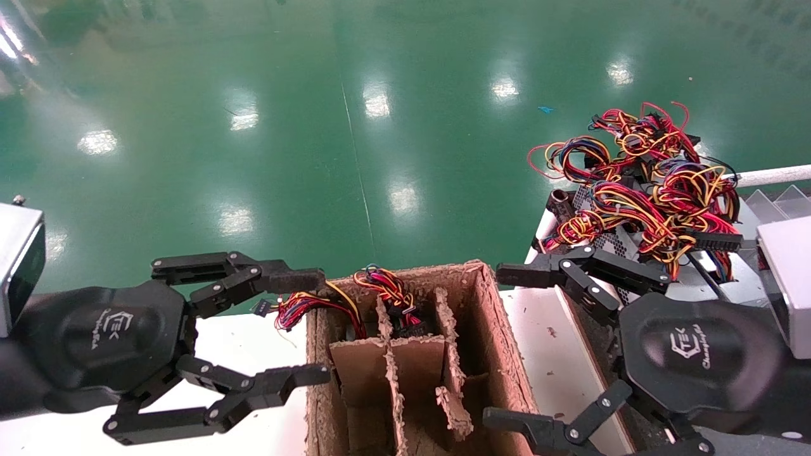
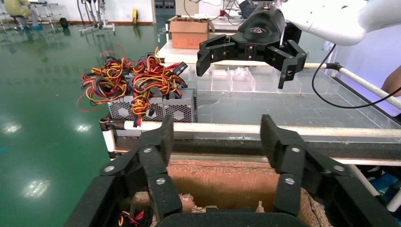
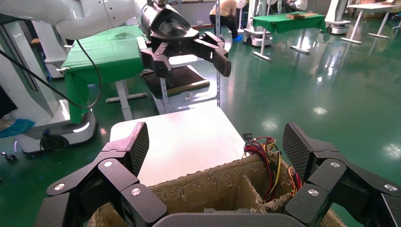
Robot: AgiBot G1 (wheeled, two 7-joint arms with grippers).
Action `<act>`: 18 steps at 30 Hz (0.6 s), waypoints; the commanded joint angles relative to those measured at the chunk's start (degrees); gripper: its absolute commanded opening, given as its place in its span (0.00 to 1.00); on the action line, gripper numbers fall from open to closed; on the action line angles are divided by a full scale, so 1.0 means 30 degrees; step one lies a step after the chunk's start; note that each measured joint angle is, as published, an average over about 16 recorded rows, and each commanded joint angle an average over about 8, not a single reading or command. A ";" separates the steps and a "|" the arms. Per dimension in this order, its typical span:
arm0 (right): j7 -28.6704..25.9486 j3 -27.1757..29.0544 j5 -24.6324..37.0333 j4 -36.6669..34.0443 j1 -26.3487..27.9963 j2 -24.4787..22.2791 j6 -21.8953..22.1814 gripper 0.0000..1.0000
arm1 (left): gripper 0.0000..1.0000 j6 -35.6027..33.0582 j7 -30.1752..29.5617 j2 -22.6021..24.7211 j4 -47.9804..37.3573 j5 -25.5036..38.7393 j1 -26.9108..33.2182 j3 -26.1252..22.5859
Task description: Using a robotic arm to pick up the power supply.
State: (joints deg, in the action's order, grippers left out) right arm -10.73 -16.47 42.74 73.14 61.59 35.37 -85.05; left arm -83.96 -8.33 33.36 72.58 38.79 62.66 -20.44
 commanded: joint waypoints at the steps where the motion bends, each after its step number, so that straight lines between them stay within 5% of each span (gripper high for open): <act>1: 0.0024 0.0056 -0.0085 0.0056 -0.0015 -0.0062 -0.0040 1.00 | 0.00 0.0001 0.0000 0.0000 0.0000 0.0000 0.0000 0.0000; 10: -0.0135 -0.0783 0.1566 -0.0781 0.0466 0.0787 0.0805 1.00 | 0.00 -0.0001 0.0001 0.0000 -0.0003 -0.0001 0.0002 -0.0003; 16: -0.0260 -0.1922 0.4718 -0.1132 0.1031 0.2158 0.3404 0.99 | 0.00 -0.0001 0.0002 0.0000 -0.0003 -0.0002 0.0003 -0.0004; 18: -0.0514 -0.2354 0.5780 -0.1264 0.1230 0.2750 0.4389 0.78 | 0.00 -0.0001 0.0002 0.0000 -0.0003 -0.0002 0.0003 -0.0005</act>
State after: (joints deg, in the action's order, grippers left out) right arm -12.75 -23.58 59.49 68.84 65.59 43.86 -72.61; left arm -83.96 -8.32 33.36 72.57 38.78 62.67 -20.45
